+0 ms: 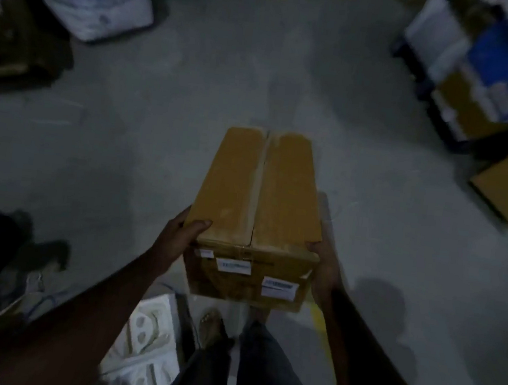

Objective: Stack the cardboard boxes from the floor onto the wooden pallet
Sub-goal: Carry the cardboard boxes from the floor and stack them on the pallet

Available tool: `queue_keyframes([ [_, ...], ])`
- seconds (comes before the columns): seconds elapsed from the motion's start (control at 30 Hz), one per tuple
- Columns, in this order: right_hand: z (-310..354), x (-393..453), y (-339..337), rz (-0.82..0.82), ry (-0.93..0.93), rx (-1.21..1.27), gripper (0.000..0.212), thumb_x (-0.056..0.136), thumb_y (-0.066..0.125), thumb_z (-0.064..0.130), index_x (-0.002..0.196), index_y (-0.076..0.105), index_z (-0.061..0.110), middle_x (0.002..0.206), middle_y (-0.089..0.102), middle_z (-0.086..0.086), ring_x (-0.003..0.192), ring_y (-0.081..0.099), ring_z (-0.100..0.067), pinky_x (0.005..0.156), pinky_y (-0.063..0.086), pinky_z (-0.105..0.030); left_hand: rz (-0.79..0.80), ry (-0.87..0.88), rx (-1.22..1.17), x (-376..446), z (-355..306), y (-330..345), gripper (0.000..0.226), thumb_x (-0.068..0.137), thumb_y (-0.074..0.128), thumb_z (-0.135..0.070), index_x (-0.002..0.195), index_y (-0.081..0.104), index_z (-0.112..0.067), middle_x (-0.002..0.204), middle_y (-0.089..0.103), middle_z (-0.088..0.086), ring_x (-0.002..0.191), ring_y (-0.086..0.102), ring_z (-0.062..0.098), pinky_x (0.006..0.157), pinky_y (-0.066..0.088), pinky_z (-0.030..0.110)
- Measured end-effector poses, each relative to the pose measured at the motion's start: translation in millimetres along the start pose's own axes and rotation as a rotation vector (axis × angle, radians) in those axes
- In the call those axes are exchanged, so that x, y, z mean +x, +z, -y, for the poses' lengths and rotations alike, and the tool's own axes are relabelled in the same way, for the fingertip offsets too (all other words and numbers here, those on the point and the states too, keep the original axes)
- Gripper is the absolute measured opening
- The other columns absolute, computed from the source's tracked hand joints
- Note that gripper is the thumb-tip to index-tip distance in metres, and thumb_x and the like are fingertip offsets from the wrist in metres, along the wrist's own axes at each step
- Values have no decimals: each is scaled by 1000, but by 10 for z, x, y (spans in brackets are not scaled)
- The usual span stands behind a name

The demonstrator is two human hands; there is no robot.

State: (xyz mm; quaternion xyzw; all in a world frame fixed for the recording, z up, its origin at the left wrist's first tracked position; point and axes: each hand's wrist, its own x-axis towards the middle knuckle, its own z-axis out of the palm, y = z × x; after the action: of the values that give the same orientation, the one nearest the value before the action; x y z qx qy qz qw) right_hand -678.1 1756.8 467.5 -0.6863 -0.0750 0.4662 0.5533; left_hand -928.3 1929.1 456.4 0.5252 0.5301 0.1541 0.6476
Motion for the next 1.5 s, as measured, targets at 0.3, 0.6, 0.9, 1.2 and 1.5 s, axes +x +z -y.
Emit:
queue_keyframes([
  [0.3, 556, -1585, -1971, -198, -257, 152, 41, 99, 45, 4, 124, 64, 29, 99, 79, 5, 91, 74, -25, 72, 61, -35, 273, 82, -117, -1086, -1039, 1809, 75, 69, 81, -45, 138, 61, -24, 124, 68, -12, 115, 65, 16, 84, 55, 35],
  [0.6, 120, -2921, -4230, -436, -324, 209, 48, 88, 53, 29, 135, 62, 29, 121, 74, -11, 103, 71, -34, 89, 56, -49, 528, 240, 42, -2283, -1120, 4226, 84, 71, 72, -43, 150, 45, -35, 114, 76, 0, 101, 73, 26, 90, 57, 46],
  [0.9, -142, -3834, -6148, -683, -276, 288, 21, 96, 55, 21, 113, 68, 20, 89, 77, -4, 76, 70, -22, 64, 53, -34, 729, 239, 155, -3246, -923, 6288, 43, 97, 57, -21, 139, 55, -21, 73, 71, -1, 71, 68, 24, 67, 54, 36],
  [1.2, -497, -4119, -7891, -833, -293, 378, 51, 77, 60, 44, 128, 65, 42, 122, 73, -2, 112, 66, -31, 90, 58, -57, 913, 235, 300, -3659, -722, 8461, 51, 89, 59, -30, 136, 56, -11, 83, 73, 3, 74, 70, 25, 67, 53, 36],
  [1.5, -591, -4304, -9918, -1074, -217, 527, 50, 75, 60, 39, 124, 70, 35, 110, 78, -1, 106, 69, -32, 86, 59, -51, 1151, 175, 337, -4159, -654, 10865, 30, 89, 55, -23, 116, 68, -15, 97, 71, 17, 83, 69, 32, 75, 53, 40],
])
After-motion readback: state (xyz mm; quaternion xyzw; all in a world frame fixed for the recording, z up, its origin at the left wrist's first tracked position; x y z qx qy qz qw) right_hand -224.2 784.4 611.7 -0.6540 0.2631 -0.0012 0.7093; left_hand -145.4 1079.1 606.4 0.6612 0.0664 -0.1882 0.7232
